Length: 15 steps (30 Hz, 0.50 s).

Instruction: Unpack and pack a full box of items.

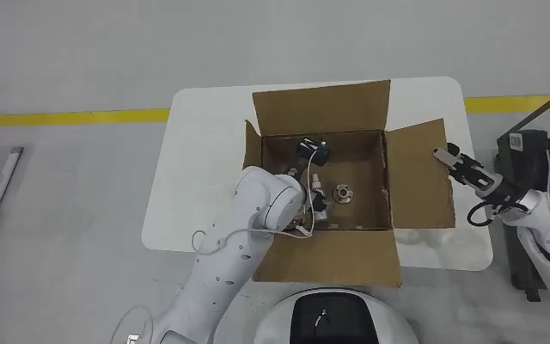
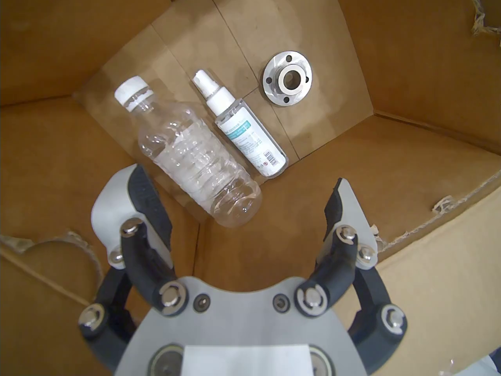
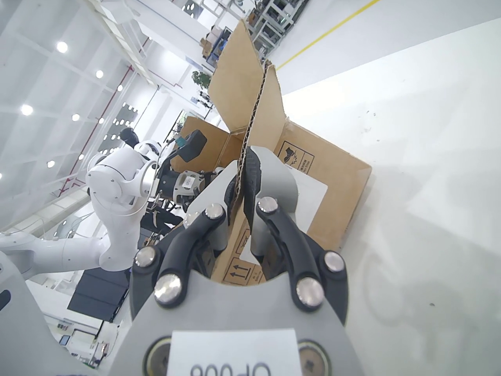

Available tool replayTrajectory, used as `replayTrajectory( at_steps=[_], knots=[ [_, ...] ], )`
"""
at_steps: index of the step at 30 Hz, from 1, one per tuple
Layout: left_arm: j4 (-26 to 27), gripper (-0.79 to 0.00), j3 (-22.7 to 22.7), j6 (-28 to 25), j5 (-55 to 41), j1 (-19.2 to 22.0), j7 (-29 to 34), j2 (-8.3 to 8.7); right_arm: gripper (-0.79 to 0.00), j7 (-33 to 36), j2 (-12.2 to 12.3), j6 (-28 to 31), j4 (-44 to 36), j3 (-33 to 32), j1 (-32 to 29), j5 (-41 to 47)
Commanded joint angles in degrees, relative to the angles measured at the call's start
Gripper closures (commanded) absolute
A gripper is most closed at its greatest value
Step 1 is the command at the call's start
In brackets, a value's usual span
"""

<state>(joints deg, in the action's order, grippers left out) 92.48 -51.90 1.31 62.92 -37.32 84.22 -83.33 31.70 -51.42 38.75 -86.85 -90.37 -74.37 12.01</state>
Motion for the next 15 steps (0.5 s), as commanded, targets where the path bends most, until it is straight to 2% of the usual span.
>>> replayTrajectory(
  at_steps=[1, 8, 9, 10, 12, 13, 14, 15],
  knots=[
    [0.0, -0.785, 0.0, 0.0, 0.0, 0.0, 0.0, 0.00, 0.000, -0.1, -0.1, -0.2, 0.3, 0.2, 0.0, -0.1],
    [-2.5, -0.785, 0.1, 1.2, 1.9, -0.3, -1.4, -0.04, -0.006, 0.9, -0.3, -1.2, 1.9, 0.7, 0.5, 1.0],
    [-3.1, -0.785, 0.2, 1.6, 2.1, -0.1, -1.2, -0.11, -0.132, 1.1, -0.3, -1.3, 2.0, 0.7, 0.6, 1.0],
    [-3.4, -0.785, 0.3, 1.8, 1.8, 0.1, -1.1, -0.20, -0.317, 1.3, -0.3, -1.5, 2.1, 0.6, 0.7, 1.1],
    [-3.4, -0.785, 0.3, 1.8, 1.8, 0.1, -1.1, -0.20, -0.397, 1.4, -0.4, -1.6, 1.9, 0.3, 0.9, 1.6],
    [-3.4, -0.785, 0.3, 1.8, 1.8, 0.1, -1.1, -0.20, -0.499, 1.5, -0.3, -1.5, 1.9, 0.0, 0.9, 1.7],
    [-3.4, -0.785, 0.3, 1.8, 1.8, 0.1, -1.1, -0.20, -0.566, 1.5, -0.3, -1.3, 1.8, -0.3, 0.9, 1.6],
    [-3.4, -0.785, 0.3, 1.8, 1.8, 0.1, -1.1, -0.20, -0.720, 1.4, -0.3, -1.0, 1.6, -0.6, 0.8, 1.6]
  ],
)
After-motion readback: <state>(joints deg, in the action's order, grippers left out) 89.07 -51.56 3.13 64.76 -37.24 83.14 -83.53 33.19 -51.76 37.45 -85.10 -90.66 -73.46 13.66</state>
